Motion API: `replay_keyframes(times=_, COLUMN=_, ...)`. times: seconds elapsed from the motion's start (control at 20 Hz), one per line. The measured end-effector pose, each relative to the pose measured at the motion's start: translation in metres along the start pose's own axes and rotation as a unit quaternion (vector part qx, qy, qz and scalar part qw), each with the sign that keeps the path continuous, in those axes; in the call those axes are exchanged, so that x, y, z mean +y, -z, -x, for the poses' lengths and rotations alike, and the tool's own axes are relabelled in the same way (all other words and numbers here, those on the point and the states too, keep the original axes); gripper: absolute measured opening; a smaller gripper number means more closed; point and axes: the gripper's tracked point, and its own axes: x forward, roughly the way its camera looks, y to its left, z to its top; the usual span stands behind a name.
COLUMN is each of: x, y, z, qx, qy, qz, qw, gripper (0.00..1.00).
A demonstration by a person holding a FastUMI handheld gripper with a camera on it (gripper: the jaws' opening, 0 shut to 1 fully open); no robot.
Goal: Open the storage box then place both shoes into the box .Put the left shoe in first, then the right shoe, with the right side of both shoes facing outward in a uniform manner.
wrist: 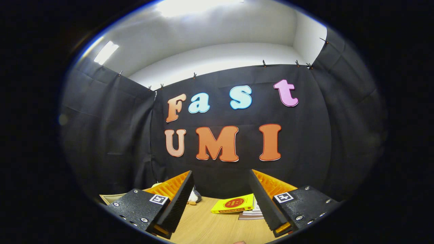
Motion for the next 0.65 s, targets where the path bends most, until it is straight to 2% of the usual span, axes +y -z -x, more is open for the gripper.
replay_keyframes(times=0.35, x=-0.003, y=0.007, z=0.003, qx=0.004, qy=-0.037, qz=0.012, qw=0.999, gripper=0.98)
replay_keyframes(times=0.65, x=-0.013, y=0.003, z=0.006, qx=0.002, qy=-0.029, qz=0.016, qw=0.999, gripper=0.98)
